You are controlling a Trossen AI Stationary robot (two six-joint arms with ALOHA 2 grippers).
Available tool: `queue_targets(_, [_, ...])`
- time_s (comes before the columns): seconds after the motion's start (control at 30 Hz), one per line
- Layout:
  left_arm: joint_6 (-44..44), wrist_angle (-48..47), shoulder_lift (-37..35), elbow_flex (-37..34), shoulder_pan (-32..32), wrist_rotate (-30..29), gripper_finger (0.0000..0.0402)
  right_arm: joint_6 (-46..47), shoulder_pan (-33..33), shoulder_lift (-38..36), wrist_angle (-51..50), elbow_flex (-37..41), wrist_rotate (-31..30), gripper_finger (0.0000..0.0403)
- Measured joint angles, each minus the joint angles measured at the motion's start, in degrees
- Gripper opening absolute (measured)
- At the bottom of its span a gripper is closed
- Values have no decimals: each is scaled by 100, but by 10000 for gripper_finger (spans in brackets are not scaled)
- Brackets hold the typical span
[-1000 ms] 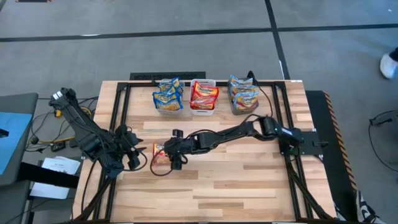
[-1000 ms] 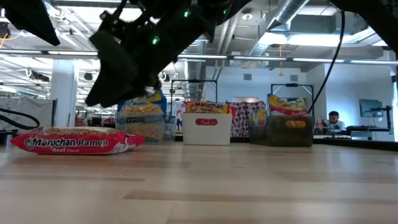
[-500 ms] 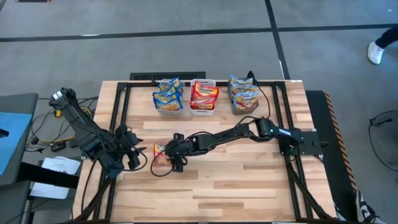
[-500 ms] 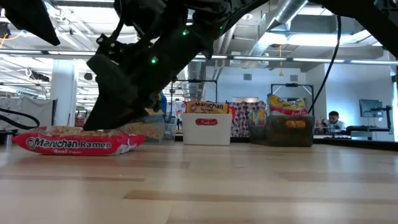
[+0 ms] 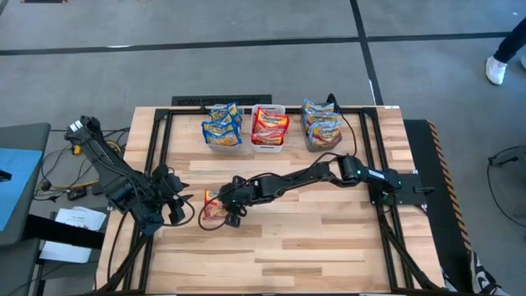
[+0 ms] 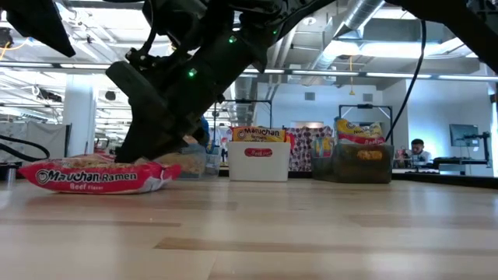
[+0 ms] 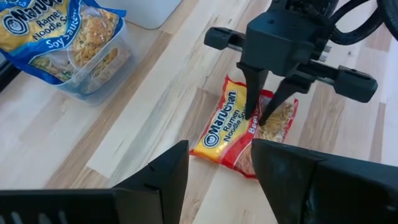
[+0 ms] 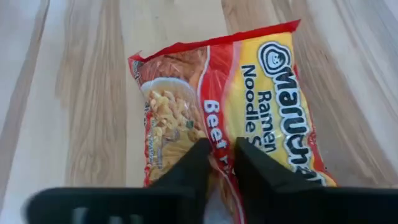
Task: Sort Maruchan noodles
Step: Put the red noodle pack into the white bin
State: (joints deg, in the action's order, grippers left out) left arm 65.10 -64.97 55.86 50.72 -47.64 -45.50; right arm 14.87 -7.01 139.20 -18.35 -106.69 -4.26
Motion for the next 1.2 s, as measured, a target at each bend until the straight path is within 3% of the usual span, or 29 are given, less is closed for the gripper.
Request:
queue_targets(0.2, [7, 1, 0, 0, 0, 2, 166, 157, -4, -57, 9, 10, 29, 9])
queue_targets(0.57, [7, 2, 0, 0, -2, 20, 166, -9, -33, -559, -597, 63, 2, 3])
queue_targets(0.83, [16, 3, 0, 0, 0, 26, 166, -388, -158, -864, -951, 57, -374, 3])
queue_targets(1.2, [28, 2, 0, 2, -2, 28, 166, -810, -276, -1407, -1672, 43, -1477, 3])
